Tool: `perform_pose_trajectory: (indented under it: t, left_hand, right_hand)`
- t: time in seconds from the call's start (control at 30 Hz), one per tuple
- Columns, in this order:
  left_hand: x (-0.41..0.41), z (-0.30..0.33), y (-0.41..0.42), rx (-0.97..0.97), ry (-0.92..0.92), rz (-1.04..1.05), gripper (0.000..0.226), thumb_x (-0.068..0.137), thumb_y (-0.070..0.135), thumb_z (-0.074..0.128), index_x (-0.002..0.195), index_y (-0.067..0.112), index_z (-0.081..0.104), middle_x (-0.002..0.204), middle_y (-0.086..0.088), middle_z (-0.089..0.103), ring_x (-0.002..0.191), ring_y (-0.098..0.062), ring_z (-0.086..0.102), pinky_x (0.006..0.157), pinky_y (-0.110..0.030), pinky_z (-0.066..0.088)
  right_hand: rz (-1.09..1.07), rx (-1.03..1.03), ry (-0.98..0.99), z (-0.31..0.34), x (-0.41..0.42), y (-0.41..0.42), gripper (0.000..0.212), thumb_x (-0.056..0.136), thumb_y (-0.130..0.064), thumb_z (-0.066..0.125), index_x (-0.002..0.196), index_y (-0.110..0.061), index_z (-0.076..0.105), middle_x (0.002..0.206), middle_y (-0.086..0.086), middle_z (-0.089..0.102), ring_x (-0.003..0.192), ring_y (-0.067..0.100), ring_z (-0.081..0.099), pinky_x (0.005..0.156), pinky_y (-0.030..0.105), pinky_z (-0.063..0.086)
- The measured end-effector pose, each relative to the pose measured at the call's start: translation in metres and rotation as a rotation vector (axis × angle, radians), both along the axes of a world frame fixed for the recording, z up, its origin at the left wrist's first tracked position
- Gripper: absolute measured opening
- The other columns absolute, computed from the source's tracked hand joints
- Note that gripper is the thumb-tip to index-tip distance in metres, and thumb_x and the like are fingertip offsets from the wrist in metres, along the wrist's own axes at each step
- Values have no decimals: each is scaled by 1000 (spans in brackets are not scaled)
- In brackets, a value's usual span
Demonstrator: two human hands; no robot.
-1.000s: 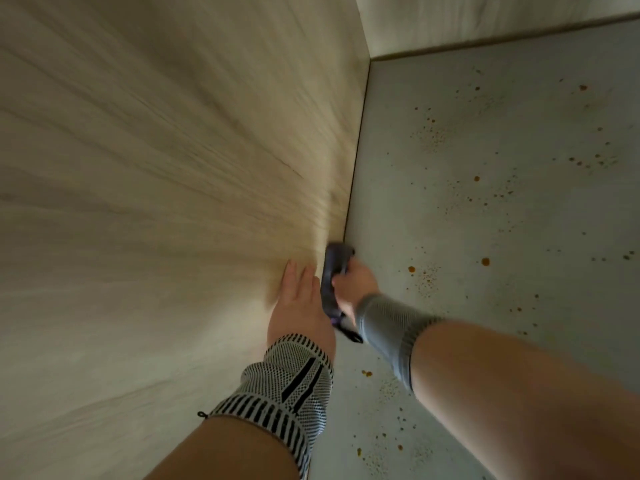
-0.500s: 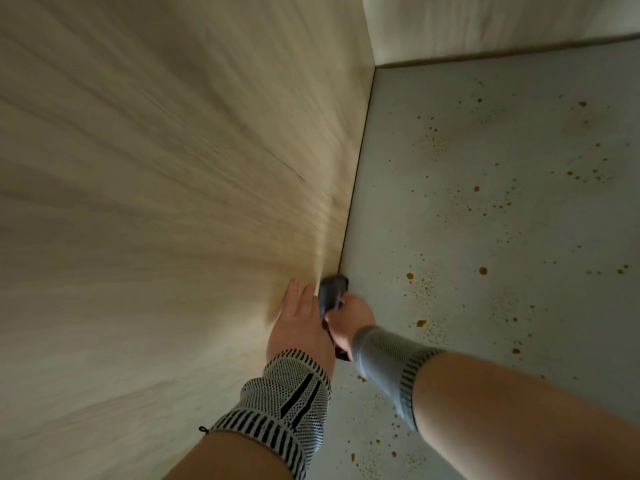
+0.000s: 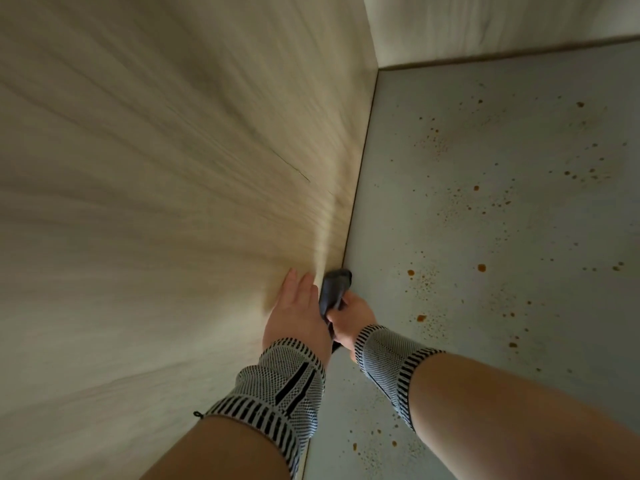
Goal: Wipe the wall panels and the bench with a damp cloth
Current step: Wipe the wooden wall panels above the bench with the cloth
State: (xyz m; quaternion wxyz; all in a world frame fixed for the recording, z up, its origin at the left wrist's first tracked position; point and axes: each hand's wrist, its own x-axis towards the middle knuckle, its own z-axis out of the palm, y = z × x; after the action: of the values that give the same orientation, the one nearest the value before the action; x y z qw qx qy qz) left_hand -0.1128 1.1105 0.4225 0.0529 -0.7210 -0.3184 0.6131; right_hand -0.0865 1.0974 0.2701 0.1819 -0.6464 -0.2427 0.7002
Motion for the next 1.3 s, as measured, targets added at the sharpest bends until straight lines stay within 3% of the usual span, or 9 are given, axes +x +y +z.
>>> perform_pose_trajectory:
  t: [0.17,0.5,0.67,0.83,0.93,1.03,1.1,1.2,1.3]
  left_hand:
    - [5,44,4,83,5,34,62,106,38,17,156,6,-1,164,-17,-9,149,-35,-18,113,-58,-18]
    - [0,177,-15,342,-78,17,63,105,36,24,157,8,1,165,-12,-9,150,-30,-17,115,-56,-16]
    - [-20,237,-44,531,-160,-2,63,103,32,28,157,7,7,165,-10,-10,150,-29,-19,115,-56,-16]
    - [-54,296,-93,737,-241,0,69,100,24,22,152,8,-22,160,-7,-30,147,-26,-29,106,-57,-30]
    - [-89,312,-133,801,-326,18,76,101,33,27,139,10,-36,154,-2,-35,145,-20,-29,100,-52,-37]
    - [-111,318,-162,849,-361,-15,81,93,37,44,147,7,-9,163,-9,11,147,-18,-3,115,-50,-23]
    - [-119,316,-174,832,-333,-47,73,94,36,32,148,7,-7,163,-10,8,150,-19,-5,115,-51,-22]
    - [-126,308,-182,828,-440,20,72,84,33,34,148,2,25,156,-15,33,145,-26,24,120,-51,-11]
    - [-131,300,-183,869,-476,-9,72,83,33,35,147,2,26,155,-12,25,143,-27,32,120,-52,-7]
  right_hand:
    - [-81,98,35,41,5,9,35,92,-10,52,127,-9,52,117,16,63,104,35,63,90,48,53]
    - [-237,304,151,185,17,21,21,93,-5,50,112,-12,57,106,14,65,93,31,65,85,52,56]
    - [-233,471,160,252,10,5,14,95,-10,49,108,-9,54,115,12,57,94,30,63,87,44,55]
    - [-201,694,170,316,-11,-24,13,85,-32,44,81,-22,51,116,16,54,93,33,57,90,50,51]
    - [-77,862,91,344,-22,-68,12,94,-21,45,96,-13,54,118,11,47,109,30,47,98,37,41]
    - [-11,1063,3,353,-40,-114,34,94,-17,49,124,-2,55,134,16,44,124,30,40,109,28,29]
    - [24,1120,-37,357,-43,-119,46,95,-19,50,140,-7,45,149,13,33,135,28,32,116,35,26]
    - [-4,1095,-119,368,-31,-77,51,98,-18,47,148,-13,35,157,9,22,139,30,26,117,34,23]
    - [-79,1047,-191,378,-20,-39,49,100,-17,43,148,-14,34,156,7,25,137,31,30,115,35,26]
